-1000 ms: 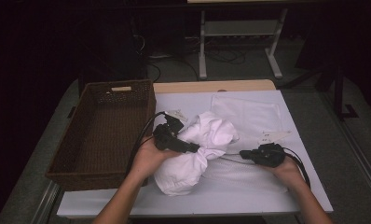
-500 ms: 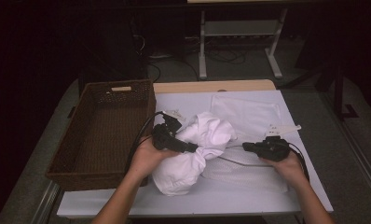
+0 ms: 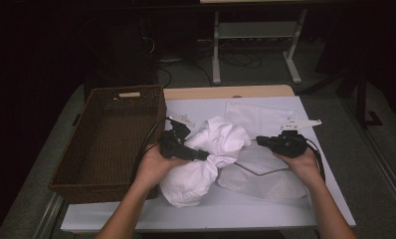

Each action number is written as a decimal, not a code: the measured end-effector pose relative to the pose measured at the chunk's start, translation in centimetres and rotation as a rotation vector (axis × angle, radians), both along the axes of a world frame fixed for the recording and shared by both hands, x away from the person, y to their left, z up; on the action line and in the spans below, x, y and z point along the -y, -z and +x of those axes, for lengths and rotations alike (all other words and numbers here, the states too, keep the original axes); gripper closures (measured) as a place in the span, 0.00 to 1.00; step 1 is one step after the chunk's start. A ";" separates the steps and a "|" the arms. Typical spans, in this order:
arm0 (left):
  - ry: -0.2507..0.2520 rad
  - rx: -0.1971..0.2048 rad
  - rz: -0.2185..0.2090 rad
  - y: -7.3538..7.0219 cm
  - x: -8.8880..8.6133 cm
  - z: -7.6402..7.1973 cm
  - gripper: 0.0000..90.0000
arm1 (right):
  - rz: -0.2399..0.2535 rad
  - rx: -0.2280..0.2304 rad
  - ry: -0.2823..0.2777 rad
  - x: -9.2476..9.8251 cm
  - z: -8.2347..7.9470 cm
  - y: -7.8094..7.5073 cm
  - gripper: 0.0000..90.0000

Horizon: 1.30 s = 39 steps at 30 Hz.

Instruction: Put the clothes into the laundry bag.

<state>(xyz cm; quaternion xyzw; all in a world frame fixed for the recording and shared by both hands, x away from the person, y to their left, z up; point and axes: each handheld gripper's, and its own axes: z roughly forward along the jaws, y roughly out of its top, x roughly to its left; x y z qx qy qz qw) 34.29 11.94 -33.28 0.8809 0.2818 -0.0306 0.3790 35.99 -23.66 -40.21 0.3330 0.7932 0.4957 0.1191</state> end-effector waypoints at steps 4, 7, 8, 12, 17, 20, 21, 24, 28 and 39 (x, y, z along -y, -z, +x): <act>-0.001 0.002 -0.004 -0.2 -0.2 -0.1 0.64 | 0.010 0.023 0.018 -0.2 0.5 -0.8 0.99; 0.001 0.005 -0.010 -0.4 -0.2 -0.3 0.64 | 0.013 0.039 0.036 -0.1 0.6 -1.2 0.99; 0.006 0.006 -0.013 -0.5 -0.2 -0.4 0.64 | 0.015 0.036 0.039 0.0 0.7 -1.1 0.99; 0.029 0.002 -0.029 -1.0 0.1 -0.9 0.64 | 0.015 0.025 0.052 0.2 0.8 -0.8 0.99; 0.081 0.001 -0.051 -1.7 1.2 -1.8 0.64 | 0.019 0.032 0.062 0.3 0.9 -0.9 0.99; 0.117 0.000 -0.055 -1.9 2.1 -2.5 0.64 | 0.027 0.035 0.063 0.5 0.9 -0.9 0.99; 0.129 0.002 -0.057 -1.9 2.5 -2.7 0.64 | 0.031 0.035 0.063 0.6 0.9 -0.9 0.99; 0.152 0.000 -0.051 -1.7 3.7 -3.0 0.64 | 0.040 0.038 0.065 0.7 0.8 -1.0 0.99; 0.187 -0.005 -0.028 -0.8 5.5 -3.2 0.64 | 0.050 0.047 0.054 0.7 0.6 -1.3 0.99; 0.232 -0.024 0.051 2.4 9.1 -2.8 0.64 | 0.057 0.059 0.016 0.8 -0.7 -2.1 0.99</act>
